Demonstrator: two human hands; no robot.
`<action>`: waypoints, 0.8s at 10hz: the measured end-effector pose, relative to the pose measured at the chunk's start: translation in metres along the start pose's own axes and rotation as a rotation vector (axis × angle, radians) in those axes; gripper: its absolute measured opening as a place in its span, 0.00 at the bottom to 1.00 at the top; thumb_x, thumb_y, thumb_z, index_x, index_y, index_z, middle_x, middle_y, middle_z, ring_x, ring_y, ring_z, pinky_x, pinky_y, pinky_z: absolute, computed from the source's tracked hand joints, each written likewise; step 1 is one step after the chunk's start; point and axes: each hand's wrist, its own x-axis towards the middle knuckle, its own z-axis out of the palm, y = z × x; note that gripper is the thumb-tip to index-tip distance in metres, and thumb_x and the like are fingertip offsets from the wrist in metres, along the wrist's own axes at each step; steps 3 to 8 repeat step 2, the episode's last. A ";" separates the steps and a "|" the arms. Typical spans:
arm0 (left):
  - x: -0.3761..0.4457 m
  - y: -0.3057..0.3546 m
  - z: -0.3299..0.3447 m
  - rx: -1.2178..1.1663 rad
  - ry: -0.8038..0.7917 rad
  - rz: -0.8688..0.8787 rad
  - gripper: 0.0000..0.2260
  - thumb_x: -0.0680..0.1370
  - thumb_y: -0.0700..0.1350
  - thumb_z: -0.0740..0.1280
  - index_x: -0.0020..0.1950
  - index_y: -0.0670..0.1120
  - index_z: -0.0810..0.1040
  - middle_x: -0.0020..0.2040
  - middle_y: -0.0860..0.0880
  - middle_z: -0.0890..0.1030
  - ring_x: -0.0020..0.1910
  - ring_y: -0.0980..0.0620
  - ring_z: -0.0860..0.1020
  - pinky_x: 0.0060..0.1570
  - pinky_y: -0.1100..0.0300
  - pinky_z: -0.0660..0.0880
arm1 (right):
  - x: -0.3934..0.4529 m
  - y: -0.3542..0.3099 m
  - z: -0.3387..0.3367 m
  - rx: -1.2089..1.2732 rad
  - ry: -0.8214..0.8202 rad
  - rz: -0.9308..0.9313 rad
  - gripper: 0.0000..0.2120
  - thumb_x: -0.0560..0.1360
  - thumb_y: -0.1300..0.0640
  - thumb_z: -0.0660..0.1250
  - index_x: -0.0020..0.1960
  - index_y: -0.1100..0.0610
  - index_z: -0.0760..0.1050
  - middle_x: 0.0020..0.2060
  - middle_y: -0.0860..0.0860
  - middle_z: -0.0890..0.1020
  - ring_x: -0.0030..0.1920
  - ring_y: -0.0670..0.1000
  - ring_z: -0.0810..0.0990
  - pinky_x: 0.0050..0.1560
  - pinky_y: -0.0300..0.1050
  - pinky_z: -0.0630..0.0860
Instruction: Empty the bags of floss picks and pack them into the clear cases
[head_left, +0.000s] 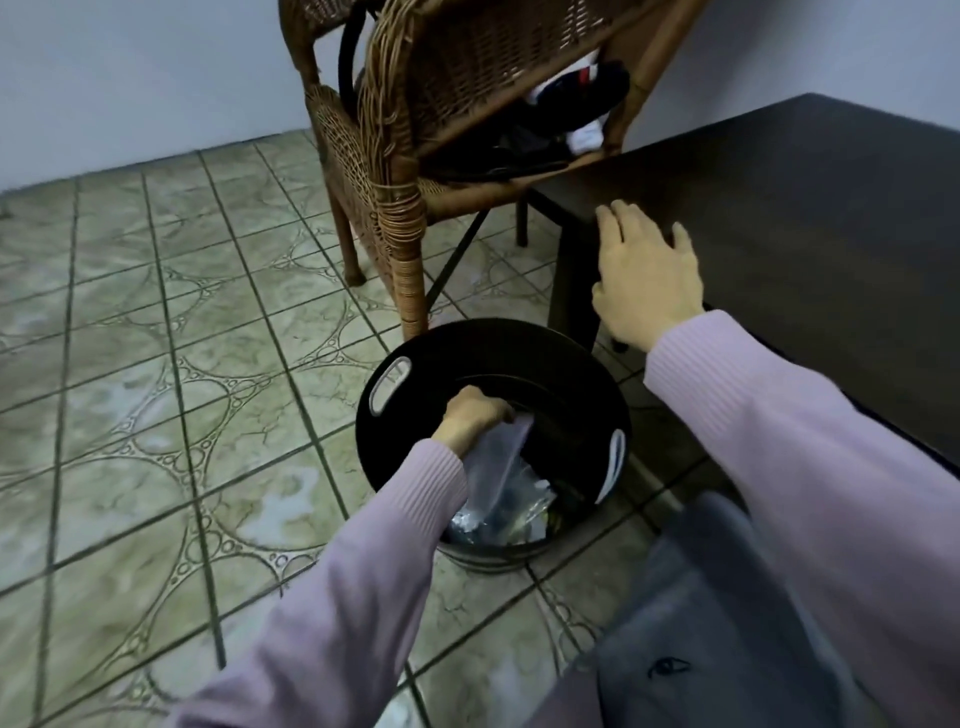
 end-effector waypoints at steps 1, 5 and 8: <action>0.002 0.005 0.006 -0.013 0.016 0.018 0.17 0.74 0.42 0.67 0.60 0.36 0.74 0.58 0.40 0.78 0.57 0.42 0.77 0.59 0.51 0.74 | 0.000 0.002 0.000 -0.007 0.018 -0.007 0.33 0.78 0.57 0.58 0.76 0.59 0.44 0.76 0.55 0.50 0.76 0.52 0.49 0.73 0.56 0.50; -0.004 0.021 0.012 0.007 0.171 0.116 0.20 0.76 0.43 0.65 0.67 0.39 0.69 0.63 0.41 0.74 0.63 0.42 0.72 0.62 0.53 0.70 | -0.002 0.003 0.004 -0.014 -0.015 -0.055 0.34 0.78 0.56 0.58 0.76 0.59 0.42 0.76 0.54 0.48 0.76 0.51 0.48 0.74 0.55 0.50; -0.004 0.021 0.012 0.007 0.171 0.116 0.20 0.76 0.43 0.65 0.67 0.39 0.69 0.63 0.41 0.74 0.63 0.42 0.72 0.62 0.53 0.70 | -0.002 0.003 0.004 -0.014 -0.015 -0.055 0.34 0.78 0.56 0.58 0.76 0.59 0.42 0.76 0.54 0.48 0.76 0.51 0.48 0.74 0.55 0.50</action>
